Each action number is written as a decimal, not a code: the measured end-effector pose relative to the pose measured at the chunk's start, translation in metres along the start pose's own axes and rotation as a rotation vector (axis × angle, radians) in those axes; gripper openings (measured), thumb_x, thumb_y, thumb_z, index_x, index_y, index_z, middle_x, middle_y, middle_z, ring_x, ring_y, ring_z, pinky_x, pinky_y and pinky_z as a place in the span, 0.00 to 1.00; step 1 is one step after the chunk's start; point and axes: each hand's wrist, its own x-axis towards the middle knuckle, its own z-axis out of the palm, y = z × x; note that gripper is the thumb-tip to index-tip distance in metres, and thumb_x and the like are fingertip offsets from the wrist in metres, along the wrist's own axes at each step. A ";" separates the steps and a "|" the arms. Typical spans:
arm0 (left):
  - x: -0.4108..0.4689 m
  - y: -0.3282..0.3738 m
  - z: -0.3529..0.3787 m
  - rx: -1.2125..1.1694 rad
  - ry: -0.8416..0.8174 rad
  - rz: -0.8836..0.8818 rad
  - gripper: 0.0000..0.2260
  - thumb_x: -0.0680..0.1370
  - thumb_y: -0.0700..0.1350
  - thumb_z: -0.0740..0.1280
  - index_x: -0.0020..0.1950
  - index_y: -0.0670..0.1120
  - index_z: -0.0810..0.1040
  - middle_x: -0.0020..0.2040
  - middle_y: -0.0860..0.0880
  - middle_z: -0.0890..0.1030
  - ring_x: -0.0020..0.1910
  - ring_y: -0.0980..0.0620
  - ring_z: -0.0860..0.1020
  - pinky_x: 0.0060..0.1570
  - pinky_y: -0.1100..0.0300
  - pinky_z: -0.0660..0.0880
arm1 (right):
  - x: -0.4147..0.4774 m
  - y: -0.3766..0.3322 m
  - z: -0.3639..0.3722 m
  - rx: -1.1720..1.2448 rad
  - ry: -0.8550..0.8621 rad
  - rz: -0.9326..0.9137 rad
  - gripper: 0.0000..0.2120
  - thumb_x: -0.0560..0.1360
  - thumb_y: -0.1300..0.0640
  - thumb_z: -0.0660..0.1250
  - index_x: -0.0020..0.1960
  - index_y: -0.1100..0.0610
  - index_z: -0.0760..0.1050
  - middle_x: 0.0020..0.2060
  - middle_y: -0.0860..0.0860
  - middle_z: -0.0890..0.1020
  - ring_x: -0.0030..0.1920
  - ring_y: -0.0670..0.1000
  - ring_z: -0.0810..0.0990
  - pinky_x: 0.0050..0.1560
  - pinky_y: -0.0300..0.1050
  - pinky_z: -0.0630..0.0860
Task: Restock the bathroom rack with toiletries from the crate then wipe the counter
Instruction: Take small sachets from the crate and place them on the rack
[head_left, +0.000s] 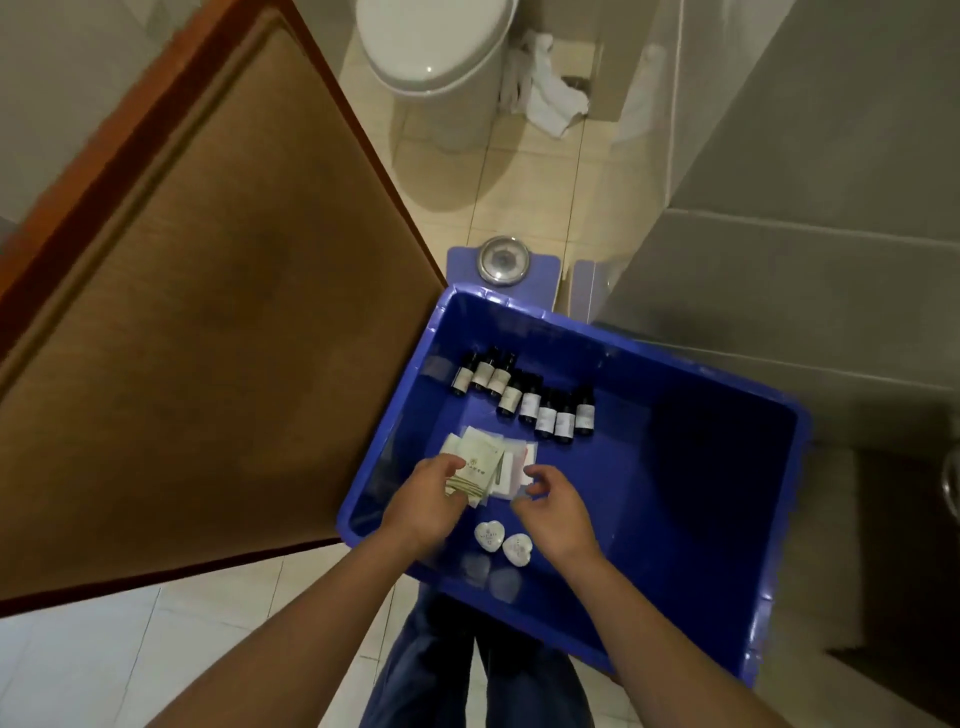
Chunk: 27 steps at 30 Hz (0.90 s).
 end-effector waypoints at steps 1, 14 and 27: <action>0.009 -0.003 0.003 -0.001 -0.007 -0.009 0.19 0.78 0.43 0.66 0.69 0.52 0.69 0.69 0.52 0.70 0.62 0.51 0.74 0.61 0.54 0.74 | 0.008 0.003 0.005 0.014 -0.002 0.018 0.20 0.76 0.59 0.66 0.67 0.54 0.70 0.54 0.50 0.75 0.48 0.50 0.76 0.43 0.41 0.72; 0.078 -0.030 0.028 0.045 -0.101 -0.067 0.19 0.78 0.36 0.59 0.69 0.42 0.68 0.66 0.44 0.72 0.58 0.48 0.75 0.58 0.53 0.74 | 0.079 0.025 0.062 0.096 -0.011 0.143 0.24 0.74 0.59 0.69 0.68 0.56 0.68 0.53 0.52 0.78 0.50 0.50 0.78 0.44 0.39 0.71; 0.082 -0.027 0.027 0.117 -0.089 -0.056 0.23 0.78 0.36 0.59 0.73 0.47 0.66 0.72 0.46 0.65 0.64 0.46 0.73 0.58 0.59 0.70 | 0.083 0.019 0.064 0.109 0.106 0.181 0.14 0.75 0.60 0.64 0.59 0.62 0.76 0.50 0.56 0.83 0.49 0.57 0.81 0.47 0.50 0.80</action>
